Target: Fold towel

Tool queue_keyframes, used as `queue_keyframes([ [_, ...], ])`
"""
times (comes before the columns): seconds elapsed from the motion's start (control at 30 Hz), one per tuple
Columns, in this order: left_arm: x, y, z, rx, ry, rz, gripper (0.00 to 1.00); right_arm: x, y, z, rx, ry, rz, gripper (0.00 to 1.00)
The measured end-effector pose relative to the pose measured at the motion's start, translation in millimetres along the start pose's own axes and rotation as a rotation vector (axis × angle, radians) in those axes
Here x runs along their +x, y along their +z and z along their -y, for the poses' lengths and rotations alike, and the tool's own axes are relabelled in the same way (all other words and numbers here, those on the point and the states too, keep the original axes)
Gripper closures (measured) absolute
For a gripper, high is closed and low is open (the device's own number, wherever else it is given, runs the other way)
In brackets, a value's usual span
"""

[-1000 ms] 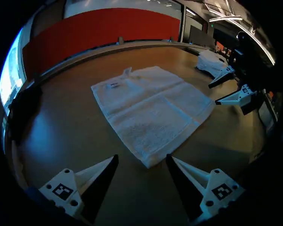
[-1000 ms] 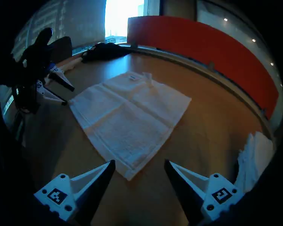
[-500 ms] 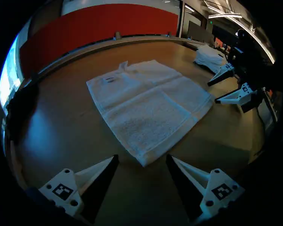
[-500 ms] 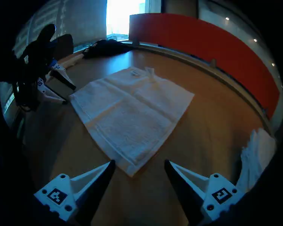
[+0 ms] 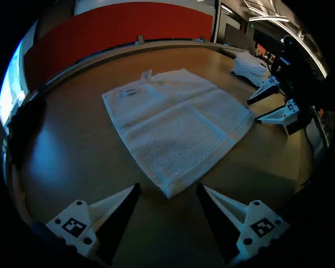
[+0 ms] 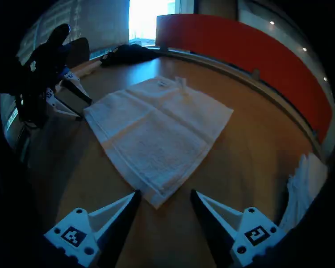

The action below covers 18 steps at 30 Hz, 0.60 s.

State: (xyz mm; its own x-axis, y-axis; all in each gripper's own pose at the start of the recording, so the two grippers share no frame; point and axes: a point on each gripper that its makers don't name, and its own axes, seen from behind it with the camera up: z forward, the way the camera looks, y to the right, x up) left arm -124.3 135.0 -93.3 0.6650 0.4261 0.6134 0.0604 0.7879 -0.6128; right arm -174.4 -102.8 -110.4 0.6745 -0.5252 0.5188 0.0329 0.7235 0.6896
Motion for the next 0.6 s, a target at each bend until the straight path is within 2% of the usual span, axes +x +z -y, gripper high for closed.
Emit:
queue_keyframes([
  [0.13, -0.8, 0.5, -0.4, 0.008, 0.011, 0.002, 0.08, -0.8, 0.8, 2.7, 0.008, -0.002, 0.003, 0.21],
  [0.33, -1.3, 0.5, 1.2, 0.024, 0.017, 0.011, 0.16, -0.6, 1.5, 6.5, 0.025, -0.001, 0.005, 0.3],
  [0.6, -0.7, 1.0, 7.0, 0.051, 0.003, 0.024, 0.44, -1.7, 2.1, 11.0, 0.044, 0.014, 0.007, 0.43],
])
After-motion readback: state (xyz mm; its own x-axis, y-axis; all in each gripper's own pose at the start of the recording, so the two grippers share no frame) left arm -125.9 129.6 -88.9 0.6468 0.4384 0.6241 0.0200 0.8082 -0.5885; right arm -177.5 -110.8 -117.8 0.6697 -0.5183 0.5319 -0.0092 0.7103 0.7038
